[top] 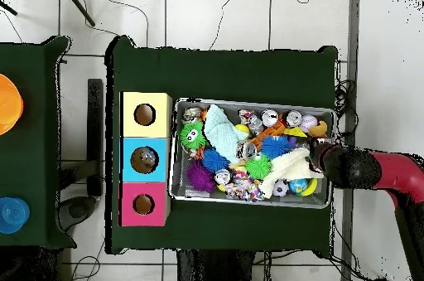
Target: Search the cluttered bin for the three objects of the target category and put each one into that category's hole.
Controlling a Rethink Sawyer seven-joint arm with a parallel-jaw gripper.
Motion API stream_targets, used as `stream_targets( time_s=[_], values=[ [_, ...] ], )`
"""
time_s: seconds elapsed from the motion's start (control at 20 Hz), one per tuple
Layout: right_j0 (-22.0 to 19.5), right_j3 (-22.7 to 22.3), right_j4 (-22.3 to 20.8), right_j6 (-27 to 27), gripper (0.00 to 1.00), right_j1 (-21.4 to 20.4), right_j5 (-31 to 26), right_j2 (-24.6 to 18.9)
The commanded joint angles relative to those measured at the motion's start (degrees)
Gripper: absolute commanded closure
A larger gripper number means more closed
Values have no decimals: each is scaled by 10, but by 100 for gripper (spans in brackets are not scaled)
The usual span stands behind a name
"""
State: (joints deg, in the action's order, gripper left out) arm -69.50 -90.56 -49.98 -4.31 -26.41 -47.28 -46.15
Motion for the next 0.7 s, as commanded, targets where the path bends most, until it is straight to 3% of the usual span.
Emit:
stream_targets(
  time_s=[0.05,0.35,0.7],
  values=[
    [-10,42,3,173,0,29,-59,-12],
    [-15,38,-1,184,0,19,-50,-14],
    [-10,63,-20,182,0,43,-40,3]
  ],
)
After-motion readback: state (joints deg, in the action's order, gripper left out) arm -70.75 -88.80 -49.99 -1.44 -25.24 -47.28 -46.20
